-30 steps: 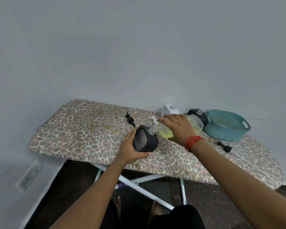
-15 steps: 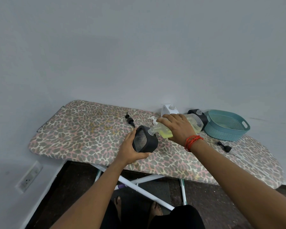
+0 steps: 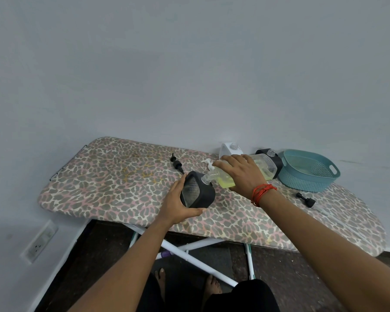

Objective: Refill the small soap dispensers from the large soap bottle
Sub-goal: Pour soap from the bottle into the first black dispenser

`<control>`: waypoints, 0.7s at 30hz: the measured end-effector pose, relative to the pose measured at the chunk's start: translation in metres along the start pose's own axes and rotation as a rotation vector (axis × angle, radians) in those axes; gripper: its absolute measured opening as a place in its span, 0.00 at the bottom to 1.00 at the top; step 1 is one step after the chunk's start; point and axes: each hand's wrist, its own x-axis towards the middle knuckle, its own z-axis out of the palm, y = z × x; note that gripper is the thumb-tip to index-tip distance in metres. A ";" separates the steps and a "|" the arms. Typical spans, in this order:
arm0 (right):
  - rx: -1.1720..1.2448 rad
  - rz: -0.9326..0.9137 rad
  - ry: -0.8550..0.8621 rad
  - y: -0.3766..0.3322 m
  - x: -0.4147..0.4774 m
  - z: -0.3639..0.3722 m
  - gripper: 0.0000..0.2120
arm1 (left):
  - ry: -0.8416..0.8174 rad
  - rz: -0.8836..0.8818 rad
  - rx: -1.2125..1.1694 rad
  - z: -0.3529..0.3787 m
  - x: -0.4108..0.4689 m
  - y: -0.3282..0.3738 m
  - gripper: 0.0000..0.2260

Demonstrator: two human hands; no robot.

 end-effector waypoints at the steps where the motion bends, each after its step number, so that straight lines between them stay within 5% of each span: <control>1: 0.000 0.000 0.000 0.000 0.000 0.000 0.42 | 0.000 0.000 0.000 0.000 0.000 0.000 0.56; 21: -0.025 0.001 0.009 -0.001 0.001 -0.001 0.40 | 0.018 0.035 -0.027 0.001 0.000 0.000 0.55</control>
